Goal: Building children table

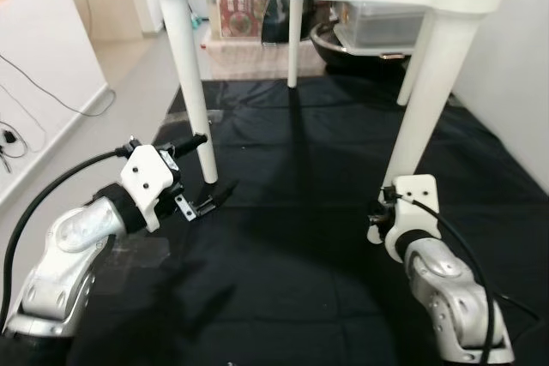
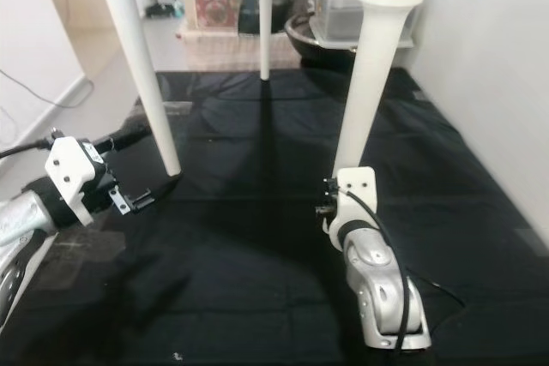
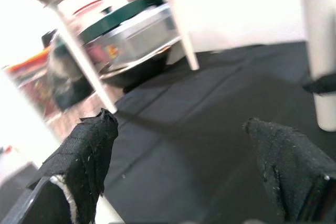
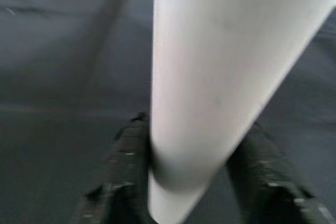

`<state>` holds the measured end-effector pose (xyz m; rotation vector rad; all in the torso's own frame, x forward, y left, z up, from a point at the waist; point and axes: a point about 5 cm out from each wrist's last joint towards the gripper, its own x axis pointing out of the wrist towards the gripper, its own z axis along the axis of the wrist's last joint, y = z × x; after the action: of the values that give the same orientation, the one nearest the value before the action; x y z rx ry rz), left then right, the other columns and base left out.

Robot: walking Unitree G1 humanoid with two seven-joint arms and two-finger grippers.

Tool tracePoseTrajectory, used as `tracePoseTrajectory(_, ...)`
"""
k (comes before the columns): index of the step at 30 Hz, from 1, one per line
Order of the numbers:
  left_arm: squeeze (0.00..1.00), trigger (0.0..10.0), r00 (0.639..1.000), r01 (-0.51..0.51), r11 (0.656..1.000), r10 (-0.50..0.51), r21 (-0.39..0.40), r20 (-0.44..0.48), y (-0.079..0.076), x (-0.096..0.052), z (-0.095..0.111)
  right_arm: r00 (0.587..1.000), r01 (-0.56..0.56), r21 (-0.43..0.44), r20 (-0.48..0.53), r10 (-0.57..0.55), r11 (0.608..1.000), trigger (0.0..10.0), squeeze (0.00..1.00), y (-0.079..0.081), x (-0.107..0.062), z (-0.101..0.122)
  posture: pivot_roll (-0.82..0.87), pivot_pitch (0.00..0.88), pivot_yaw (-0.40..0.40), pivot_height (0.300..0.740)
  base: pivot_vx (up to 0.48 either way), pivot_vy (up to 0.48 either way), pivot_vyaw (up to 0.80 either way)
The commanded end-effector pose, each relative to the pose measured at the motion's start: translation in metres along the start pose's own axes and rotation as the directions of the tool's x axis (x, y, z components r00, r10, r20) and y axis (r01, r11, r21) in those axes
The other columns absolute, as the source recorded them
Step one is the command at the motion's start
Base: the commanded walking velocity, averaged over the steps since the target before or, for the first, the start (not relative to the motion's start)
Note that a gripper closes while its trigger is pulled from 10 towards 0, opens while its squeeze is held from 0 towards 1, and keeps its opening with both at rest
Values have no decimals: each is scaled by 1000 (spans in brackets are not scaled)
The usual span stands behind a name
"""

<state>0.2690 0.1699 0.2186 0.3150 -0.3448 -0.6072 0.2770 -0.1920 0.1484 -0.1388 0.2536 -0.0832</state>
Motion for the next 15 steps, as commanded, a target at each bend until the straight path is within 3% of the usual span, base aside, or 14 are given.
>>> tracePoseTrajectory(1, 0, 10000, 1000, -24, 1000, 24, 3, -16, -2, 0, 0, 999, 46, -16, 10, -46, 999, 10000, 553, -7, -3, 2, -82, 0, -48, 740, 0, 0, 0)
tracePoseTrajectory(2, 0, 10000, 997, -73, 997, 72, -40, -37, -11, 0, -6, 999, 43, -6, 22, -43, 999, 10000, 1000, -8, -7, 2, -92, 0, -43, 740, 0, 0, 0)
tracePoseTrajectory(7, 0, 10000, 989, -141, 986, 136, -93, -65, -21, 1, -14, 999, 26, 3, 36, -26, 1000, 10000, 1000, -5, -11, 3, -98, 0, -40, 740, 0, 0, 0)
tracePoseTrajectory(15, 0, 10000, 982, -178, 978, 168, -113, -90, -29, 2, -17, 999, 23, -8, 35, -23, 1000, 10000, 1000, -4, -11, 3, -101, 0, -40, 740, 0, 0, 0)
